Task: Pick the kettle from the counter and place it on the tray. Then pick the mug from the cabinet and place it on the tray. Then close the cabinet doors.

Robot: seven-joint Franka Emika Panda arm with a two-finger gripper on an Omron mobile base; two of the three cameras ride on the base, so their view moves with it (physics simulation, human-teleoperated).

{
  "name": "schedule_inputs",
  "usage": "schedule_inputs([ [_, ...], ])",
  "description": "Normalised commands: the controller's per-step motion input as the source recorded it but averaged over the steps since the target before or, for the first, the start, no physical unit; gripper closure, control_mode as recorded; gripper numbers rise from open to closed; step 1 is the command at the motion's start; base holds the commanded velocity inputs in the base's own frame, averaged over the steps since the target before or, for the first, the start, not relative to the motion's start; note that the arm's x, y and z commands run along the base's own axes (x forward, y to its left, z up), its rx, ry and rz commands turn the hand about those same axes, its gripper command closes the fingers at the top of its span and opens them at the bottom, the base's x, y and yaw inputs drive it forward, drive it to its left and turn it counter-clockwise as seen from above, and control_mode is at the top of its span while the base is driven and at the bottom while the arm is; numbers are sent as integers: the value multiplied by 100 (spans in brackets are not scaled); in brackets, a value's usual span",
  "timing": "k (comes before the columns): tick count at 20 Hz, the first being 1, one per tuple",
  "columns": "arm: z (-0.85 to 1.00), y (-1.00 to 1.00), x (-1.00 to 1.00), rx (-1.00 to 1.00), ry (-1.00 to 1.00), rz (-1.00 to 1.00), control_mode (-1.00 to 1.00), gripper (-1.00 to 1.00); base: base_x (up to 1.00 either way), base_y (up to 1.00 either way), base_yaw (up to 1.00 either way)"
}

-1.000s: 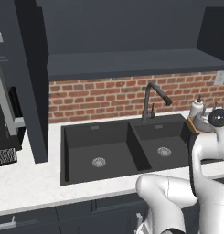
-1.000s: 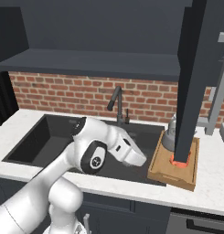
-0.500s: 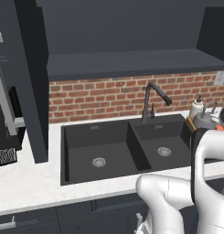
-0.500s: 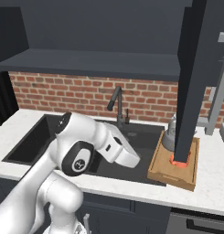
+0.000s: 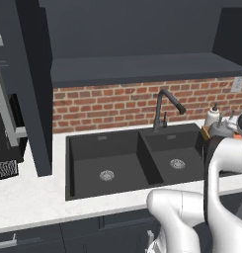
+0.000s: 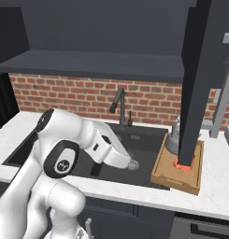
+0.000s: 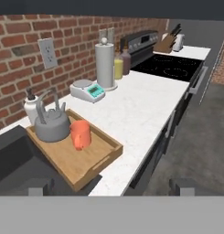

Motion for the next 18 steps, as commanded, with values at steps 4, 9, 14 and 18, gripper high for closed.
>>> schedule_inputs([
  [4,24,30,-28,0,0,0,-100,-100,0,0,0],
  [9,15,23,-27,0,-1,1,-100,-100,0,0,0],
  [14,14,10,-31,0,-3,2,-100,-100,0,0,0],
  [18,16,0,-37,0,-7,1,-100,-100,0,0,0],
])
